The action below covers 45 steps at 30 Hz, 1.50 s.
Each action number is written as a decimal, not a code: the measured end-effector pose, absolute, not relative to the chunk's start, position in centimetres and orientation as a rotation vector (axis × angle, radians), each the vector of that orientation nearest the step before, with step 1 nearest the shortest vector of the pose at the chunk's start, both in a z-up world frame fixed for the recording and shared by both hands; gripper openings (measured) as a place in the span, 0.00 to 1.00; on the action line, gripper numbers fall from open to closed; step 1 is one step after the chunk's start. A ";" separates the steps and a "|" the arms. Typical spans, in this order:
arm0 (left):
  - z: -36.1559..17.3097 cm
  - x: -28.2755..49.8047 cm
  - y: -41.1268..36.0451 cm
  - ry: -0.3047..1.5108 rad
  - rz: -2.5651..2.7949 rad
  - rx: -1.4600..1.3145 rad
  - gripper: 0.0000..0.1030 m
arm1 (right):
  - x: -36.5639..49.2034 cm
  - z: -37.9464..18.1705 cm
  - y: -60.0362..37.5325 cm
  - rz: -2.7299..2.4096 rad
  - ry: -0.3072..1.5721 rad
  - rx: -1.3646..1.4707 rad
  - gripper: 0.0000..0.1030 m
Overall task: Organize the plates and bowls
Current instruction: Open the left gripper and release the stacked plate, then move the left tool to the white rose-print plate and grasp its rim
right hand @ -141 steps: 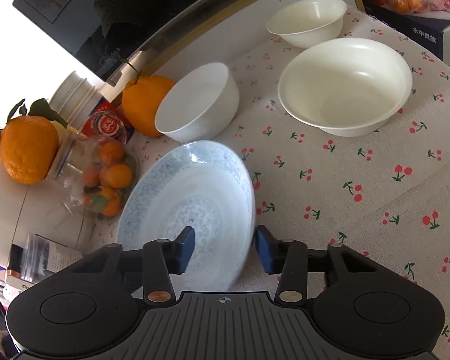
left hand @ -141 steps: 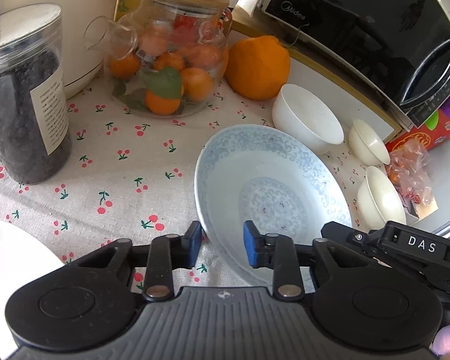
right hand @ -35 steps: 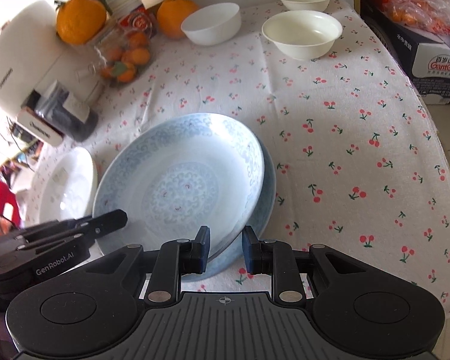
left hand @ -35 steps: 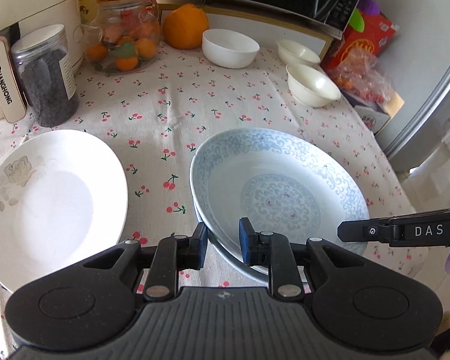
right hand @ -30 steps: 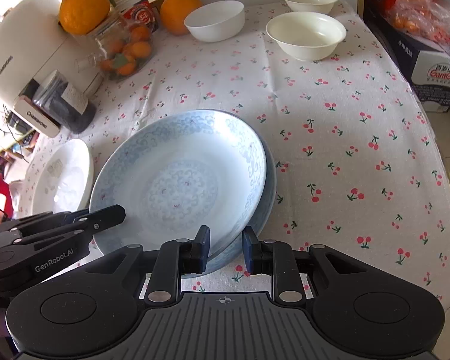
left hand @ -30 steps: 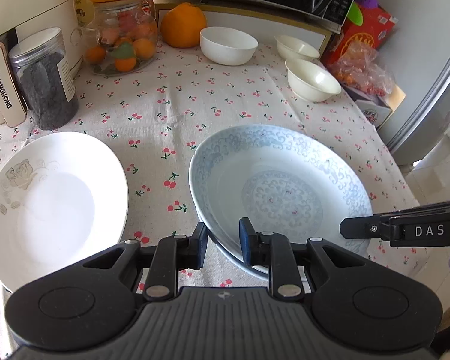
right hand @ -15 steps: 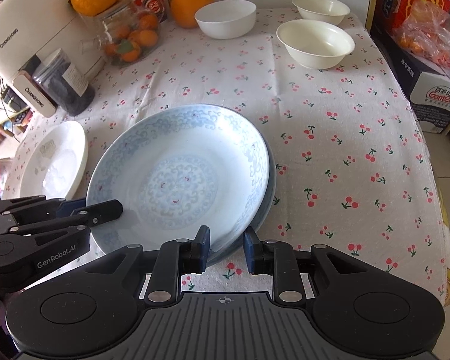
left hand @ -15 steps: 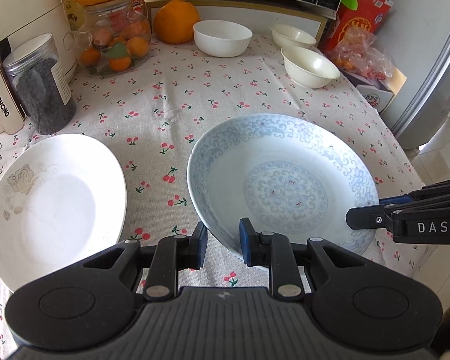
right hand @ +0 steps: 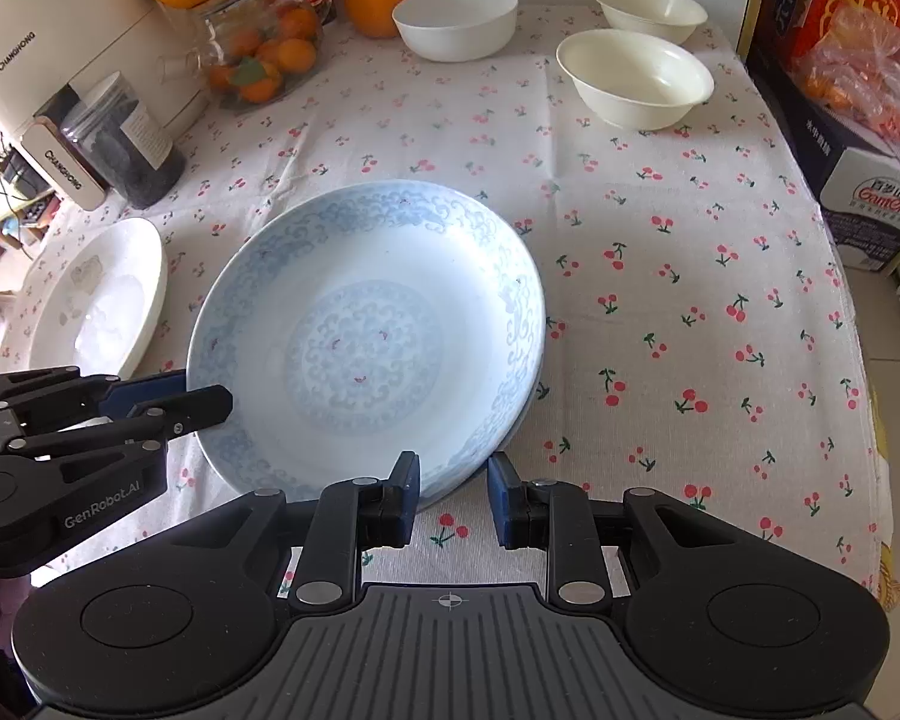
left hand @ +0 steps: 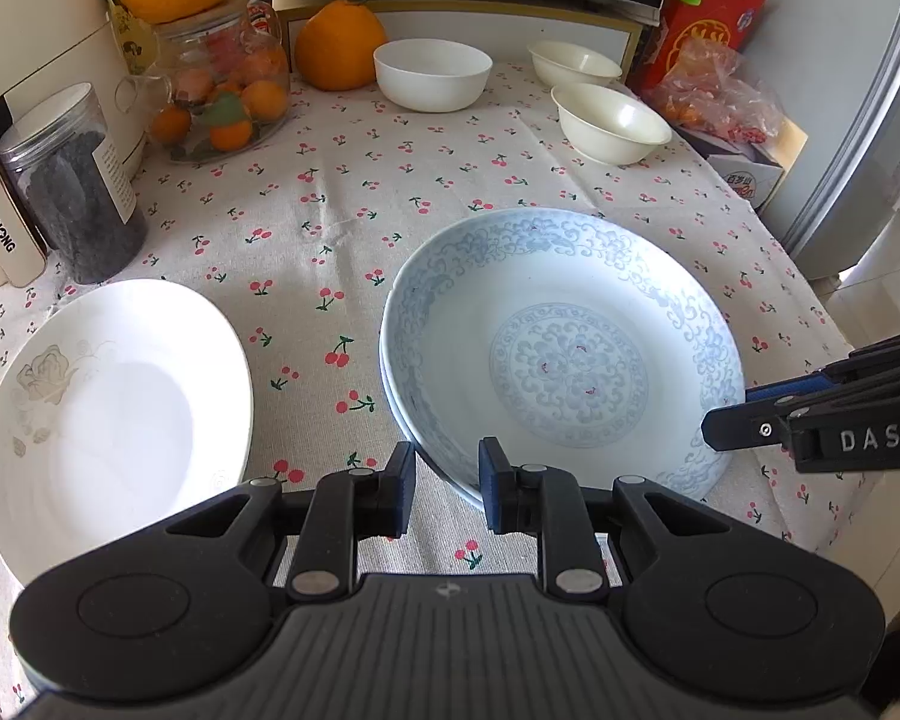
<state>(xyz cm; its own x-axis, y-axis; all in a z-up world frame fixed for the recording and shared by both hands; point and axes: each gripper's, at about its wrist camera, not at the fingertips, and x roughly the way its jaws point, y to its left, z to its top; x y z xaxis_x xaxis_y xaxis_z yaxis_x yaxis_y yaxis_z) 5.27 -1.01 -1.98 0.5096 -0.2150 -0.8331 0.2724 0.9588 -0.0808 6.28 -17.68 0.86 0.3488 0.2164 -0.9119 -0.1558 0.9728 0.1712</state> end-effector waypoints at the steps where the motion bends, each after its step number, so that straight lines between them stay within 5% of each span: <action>1: -2.0 5.3 -1.0 0.994 -0.299 0.062 0.21 | 6.4 0.9 -17.8 0.240 1.193 0.065 0.25; 8: -2.3 5.4 -0.9 1.013 -0.336 0.042 0.37 | 6.8 2.2 -19.0 0.214 1.137 0.107 0.64; 16: -1.3 5.3 -0.1 0.990 -0.346 0.007 0.77 | 7.6 1.9 -19.4 0.191 1.132 0.164 0.74; 21: -0.7 5.7 0.6 0.987 -0.321 -0.005 0.89 | 8.1 2.3 -18.9 0.189 1.083 0.164 0.83; 45: 0.7 7.3 12.6 0.890 -0.077 -0.026 0.99 | 10.0 3.8 -8.5 0.360 0.869 0.122 0.89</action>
<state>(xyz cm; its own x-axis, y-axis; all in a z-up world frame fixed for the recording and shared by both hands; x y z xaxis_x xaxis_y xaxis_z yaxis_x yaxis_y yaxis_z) 7.30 12.59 0.67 0.6266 -0.0781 -0.7754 0.0566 0.9969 -0.0546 9.96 -8.51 3.78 0.5898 0.3571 -0.7243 -0.2589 0.9332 0.2492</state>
